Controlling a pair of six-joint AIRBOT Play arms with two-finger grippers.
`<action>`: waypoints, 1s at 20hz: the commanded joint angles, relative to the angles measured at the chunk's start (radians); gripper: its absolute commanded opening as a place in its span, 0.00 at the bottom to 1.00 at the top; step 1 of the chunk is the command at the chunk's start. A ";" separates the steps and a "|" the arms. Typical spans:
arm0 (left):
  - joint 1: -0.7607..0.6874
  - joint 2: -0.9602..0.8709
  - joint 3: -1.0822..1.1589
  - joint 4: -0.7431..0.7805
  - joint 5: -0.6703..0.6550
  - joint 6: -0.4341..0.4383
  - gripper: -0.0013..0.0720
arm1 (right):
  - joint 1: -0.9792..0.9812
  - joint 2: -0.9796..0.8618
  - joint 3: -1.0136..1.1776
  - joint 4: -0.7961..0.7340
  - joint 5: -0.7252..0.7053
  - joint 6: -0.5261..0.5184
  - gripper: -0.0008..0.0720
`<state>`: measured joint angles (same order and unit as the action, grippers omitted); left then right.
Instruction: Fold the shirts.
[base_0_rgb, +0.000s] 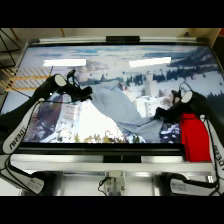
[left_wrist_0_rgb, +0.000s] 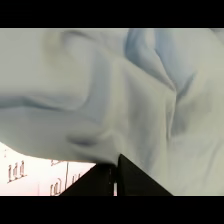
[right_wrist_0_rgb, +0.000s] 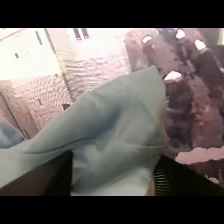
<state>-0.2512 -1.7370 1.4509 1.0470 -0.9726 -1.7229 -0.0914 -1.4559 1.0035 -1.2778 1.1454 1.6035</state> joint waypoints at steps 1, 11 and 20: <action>-0.018 0.013 0.002 0.000 -0.032 0.047 0.06 | 0.021 -0.062 0.000 0.072 -0.003 -0.003 0.16; 0.007 0.497 0.348 0.018 -0.007 0.292 0.06 | 0.024 0.458 0.459 0.026 -0.150 -0.241 0.09; 0.006 0.906 0.430 0.178 -0.374 0.102 0.06 | 0.024 0.921 0.549 -0.098 -0.188 -0.220 0.09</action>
<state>-0.2459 -0.9108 1.8687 1.1397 -1.1305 -1.5272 -0.0673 -0.6300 1.5372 -1.3174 0.9115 1.3731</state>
